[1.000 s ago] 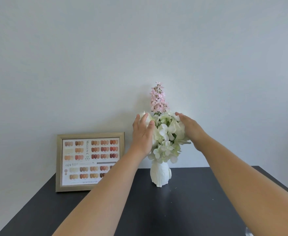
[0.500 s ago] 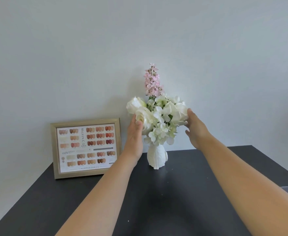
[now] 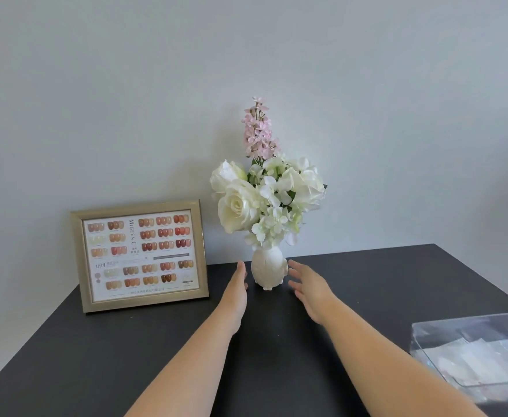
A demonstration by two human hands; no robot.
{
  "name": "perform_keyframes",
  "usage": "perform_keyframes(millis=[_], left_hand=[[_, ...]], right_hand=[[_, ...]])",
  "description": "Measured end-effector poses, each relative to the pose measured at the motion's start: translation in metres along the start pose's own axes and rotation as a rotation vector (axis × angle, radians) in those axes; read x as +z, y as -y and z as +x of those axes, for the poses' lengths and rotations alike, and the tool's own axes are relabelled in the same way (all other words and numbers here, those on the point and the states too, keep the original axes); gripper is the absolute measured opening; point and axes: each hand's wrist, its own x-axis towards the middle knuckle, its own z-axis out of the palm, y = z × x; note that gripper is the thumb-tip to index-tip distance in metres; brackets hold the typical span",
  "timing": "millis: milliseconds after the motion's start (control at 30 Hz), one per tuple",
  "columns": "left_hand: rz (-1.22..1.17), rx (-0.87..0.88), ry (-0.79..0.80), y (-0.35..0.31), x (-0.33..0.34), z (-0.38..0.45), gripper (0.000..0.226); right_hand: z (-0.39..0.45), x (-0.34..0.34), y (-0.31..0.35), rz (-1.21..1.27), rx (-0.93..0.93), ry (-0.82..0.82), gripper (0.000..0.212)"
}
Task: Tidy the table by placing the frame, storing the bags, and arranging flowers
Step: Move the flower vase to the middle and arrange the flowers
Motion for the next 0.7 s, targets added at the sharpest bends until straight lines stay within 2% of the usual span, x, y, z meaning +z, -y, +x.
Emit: perform_keyframes(millis=[200, 433, 633, 700], left_hand=[[0.096, 0.081, 0.073, 0.014, 0.007, 0.014, 0.066], [0.093, 0.194, 0.102, 0.025, 0.004, 0.018, 0.060], [0.139, 0.266, 0.116, 0.026, 0.005, 0.014, 0.055], [0.152, 0.292, 0.123, 0.026, 0.005, 0.012, 0.054]], right_hand=[[0.008, 0.005, -0.010, 0.014, -0.058, 0.039, 0.044], [0.021, 0.008, -0.011, 0.025, -0.093, 0.128, 0.046], [0.028, 0.008, -0.014, -0.025, -0.137, 0.113, 0.029], [0.030, 0.006, -0.017, -0.065, -0.146, 0.091, 0.036]])
